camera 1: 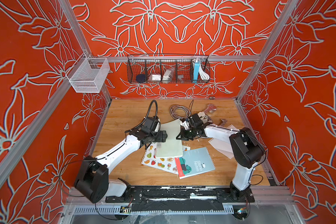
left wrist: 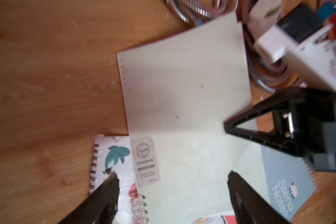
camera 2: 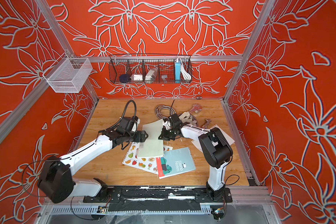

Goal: Tear off pages from different notebooks
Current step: Pick up the notebook at the notebook, then place the notebook at the center of the board.

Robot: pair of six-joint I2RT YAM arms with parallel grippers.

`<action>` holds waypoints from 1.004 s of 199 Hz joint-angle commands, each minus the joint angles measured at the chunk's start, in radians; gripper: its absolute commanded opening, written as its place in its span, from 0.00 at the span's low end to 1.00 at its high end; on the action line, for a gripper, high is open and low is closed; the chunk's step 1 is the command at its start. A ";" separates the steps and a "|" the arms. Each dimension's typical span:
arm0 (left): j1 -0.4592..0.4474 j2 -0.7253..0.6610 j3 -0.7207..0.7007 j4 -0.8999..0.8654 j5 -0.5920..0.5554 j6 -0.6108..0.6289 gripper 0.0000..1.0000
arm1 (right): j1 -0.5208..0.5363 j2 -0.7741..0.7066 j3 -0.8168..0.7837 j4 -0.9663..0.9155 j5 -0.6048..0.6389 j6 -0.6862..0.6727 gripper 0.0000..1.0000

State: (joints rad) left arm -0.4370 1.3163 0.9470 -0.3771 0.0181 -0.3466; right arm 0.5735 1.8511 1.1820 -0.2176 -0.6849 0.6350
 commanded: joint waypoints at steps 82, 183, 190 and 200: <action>0.083 -0.094 -0.093 -0.085 -0.169 -0.106 0.86 | 0.021 0.434 0.801 -0.092 0.019 0.011 0.00; 0.027 -0.061 -0.101 -0.059 -0.034 -0.017 0.87 | 0.016 0.360 0.767 -0.336 0.346 -0.142 0.77; 0.004 -0.043 -0.093 -0.059 -0.017 -0.004 0.87 | 0.012 0.279 0.660 -0.298 0.348 -0.132 0.78; -0.028 -0.010 -0.075 -0.053 0.028 0.026 0.88 | 0.003 0.165 0.516 -0.265 0.344 -0.114 0.78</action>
State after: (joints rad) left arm -0.4026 1.2503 0.8501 -0.4404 -0.0582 -0.3866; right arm 0.5888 2.2856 1.9236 -0.5690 -0.4068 0.5247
